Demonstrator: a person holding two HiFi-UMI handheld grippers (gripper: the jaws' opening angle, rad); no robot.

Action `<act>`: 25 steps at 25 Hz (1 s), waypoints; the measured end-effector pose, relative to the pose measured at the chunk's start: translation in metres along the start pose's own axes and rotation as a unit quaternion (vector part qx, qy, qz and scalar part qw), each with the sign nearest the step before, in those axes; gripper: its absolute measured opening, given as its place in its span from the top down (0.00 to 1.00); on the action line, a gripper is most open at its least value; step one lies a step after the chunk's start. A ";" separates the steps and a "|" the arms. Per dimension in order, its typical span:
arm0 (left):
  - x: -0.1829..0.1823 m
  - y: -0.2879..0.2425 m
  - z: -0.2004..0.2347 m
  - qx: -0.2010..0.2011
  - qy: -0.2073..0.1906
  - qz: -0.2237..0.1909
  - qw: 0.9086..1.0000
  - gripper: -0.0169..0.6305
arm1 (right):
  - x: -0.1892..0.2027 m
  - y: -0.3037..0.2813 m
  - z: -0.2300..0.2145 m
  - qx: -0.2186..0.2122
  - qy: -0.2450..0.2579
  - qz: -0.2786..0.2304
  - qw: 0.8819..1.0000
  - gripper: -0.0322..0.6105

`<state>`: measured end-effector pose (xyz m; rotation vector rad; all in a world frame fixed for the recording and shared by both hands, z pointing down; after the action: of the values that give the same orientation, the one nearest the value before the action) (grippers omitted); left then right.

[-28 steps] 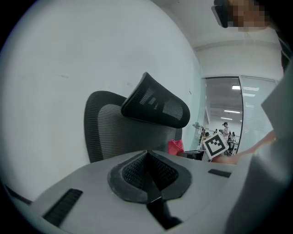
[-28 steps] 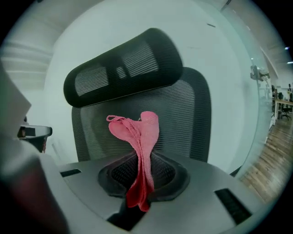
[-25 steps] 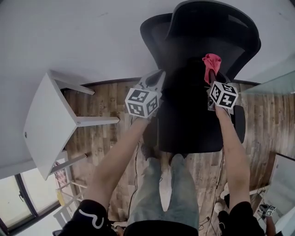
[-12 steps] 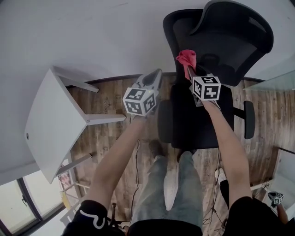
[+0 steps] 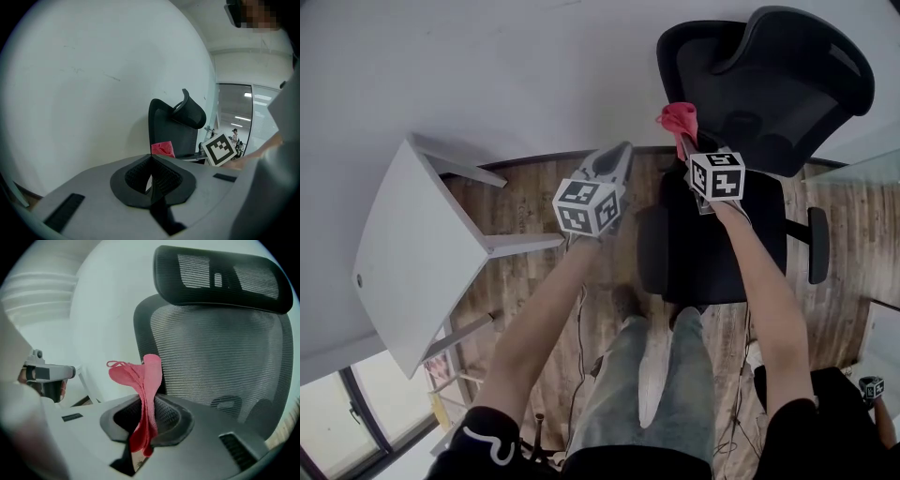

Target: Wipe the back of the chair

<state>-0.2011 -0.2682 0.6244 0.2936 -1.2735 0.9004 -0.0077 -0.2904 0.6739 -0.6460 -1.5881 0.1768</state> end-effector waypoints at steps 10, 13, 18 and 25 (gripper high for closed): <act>0.005 -0.021 -0.002 0.004 0.000 0.011 1.000 0.94 | 0.000 -0.002 -0.050 0.043 -0.039 -0.007 0.998 0.84; 0.006 -0.031 -0.012 0.007 -0.003 0.012 1.000 0.94 | 0.000 0.004 -0.066 0.045 -0.037 -0.007 0.998 0.84; 0.008 -0.055 -0.036 0.015 -0.005 0.016 1.000 0.94 | 0.001 0.018 -0.096 0.055 -0.036 -0.012 0.998 0.84; 0.015 -0.092 -0.080 0.030 -0.013 0.026 0.999 0.94 | 0.009 0.048 -0.155 0.075 -0.049 -0.019 0.996 0.84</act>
<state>-0.0786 -0.2687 0.6389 0.3208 -1.2839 0.9839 0.1543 -0.2869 0.6802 -0.4966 -1.6626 0.3013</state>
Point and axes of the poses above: the fingertips, and each gripper's own axes: y backward along the fingers, z to its left, x out of its underside, the point moved 6 cm from there along y, backward along the fingers
